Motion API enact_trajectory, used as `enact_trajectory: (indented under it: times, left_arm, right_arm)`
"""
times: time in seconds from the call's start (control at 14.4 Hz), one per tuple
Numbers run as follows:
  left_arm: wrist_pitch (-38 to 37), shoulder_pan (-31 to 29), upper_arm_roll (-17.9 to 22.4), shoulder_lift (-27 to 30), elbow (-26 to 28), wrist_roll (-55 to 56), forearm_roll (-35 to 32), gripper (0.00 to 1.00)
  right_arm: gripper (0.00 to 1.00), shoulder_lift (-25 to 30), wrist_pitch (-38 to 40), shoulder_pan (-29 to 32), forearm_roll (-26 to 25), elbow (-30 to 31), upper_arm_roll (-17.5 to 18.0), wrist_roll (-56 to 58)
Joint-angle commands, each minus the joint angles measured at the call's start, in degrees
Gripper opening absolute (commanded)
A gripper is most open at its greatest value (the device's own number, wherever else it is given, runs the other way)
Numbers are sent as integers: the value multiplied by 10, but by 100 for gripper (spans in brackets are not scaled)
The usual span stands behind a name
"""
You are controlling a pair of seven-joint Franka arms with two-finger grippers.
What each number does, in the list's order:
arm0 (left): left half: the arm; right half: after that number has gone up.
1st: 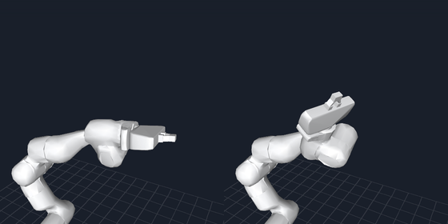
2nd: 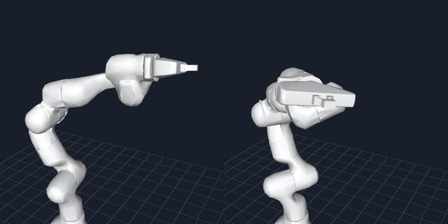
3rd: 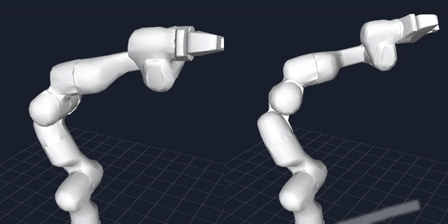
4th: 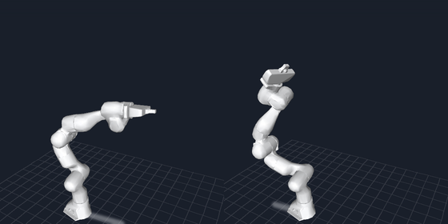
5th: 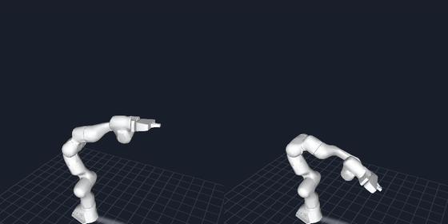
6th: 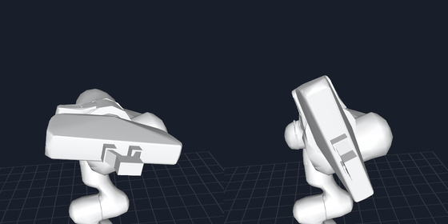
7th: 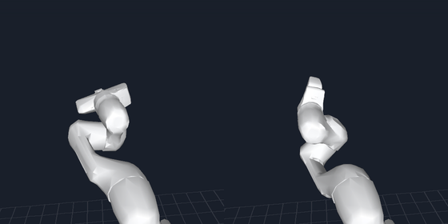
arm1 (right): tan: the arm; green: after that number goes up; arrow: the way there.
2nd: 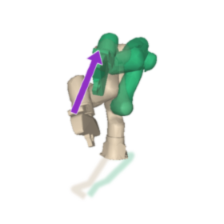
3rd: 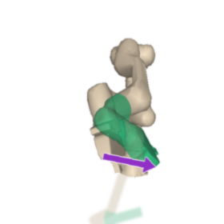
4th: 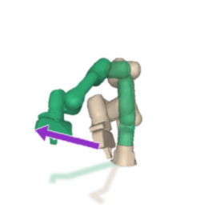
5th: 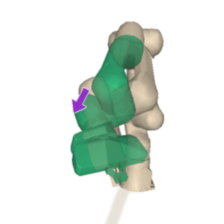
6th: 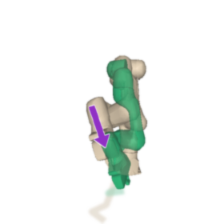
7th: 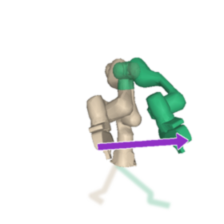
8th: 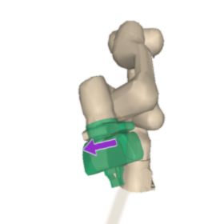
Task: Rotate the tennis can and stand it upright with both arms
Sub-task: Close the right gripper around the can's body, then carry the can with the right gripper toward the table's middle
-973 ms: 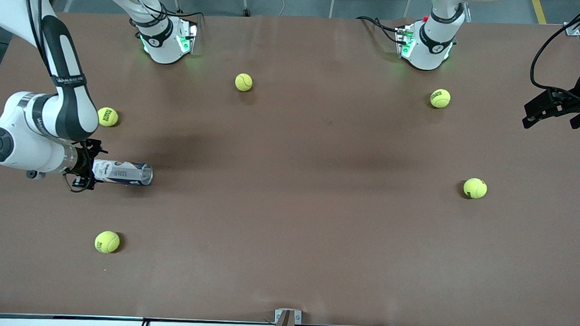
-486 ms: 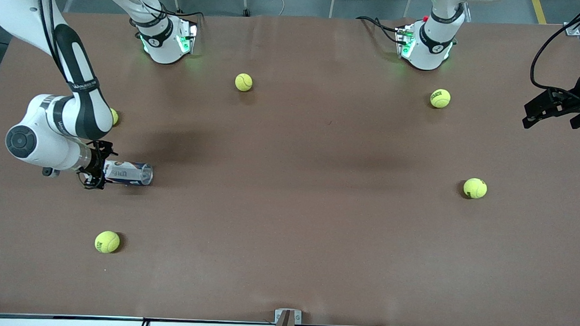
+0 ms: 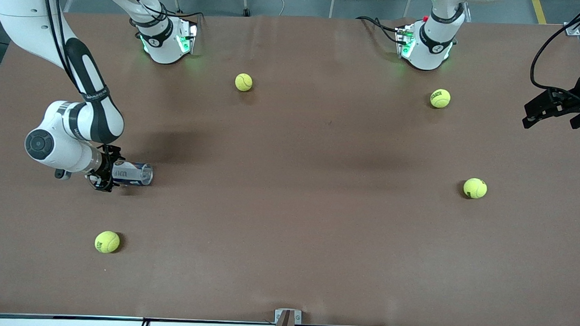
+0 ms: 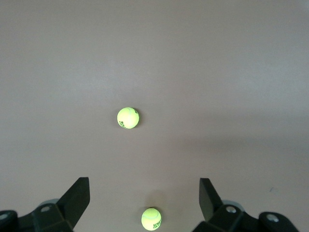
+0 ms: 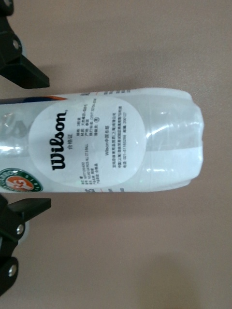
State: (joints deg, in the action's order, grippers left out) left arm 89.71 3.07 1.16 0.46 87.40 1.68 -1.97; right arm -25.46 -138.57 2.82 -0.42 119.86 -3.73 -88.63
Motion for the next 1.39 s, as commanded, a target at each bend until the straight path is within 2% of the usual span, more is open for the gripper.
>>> enact_trajectory:
  times: [0.0, 0.14, 0.35, 0.63, 0.83, 1.11, 1.32]
  left_arm:
    - [-4, -2, 1, -3, -7, -9, 7, 100]
    - [-4, -2, 1, -3, -8, -9, 7, 100]
    - [-4, -2, 1, -2, -8, -9, 7, 100]
    - [-4, -2, 1, -3, -8, -9, 7, 100]
    - [-4, -2, 1, -2, -8, -9, 7, 100]
    - [-4, -2, 1, -3, -8, -9, 7, 100]
    - [-4, -2, 1, -2, -7, -9, 7, 100]
  right_arm:
    - [96, 1, -12, -1, 6, 12, 2, -7]
    - [88, 1, -7, -7, 6, 11, 2, -7]
    - [84, -5, -8, -11, 6, 11, 2, -6]
    - [73, -6, 0, -19, 6, 11, 3, 1]
    - [69, 2, 46, -21, 6, -6, 3, 20]
    - [67, 12, 155, -28, 8, -66, 14, 18]
    - [67, 23, 216, -31, 37, -103, 29, 14]
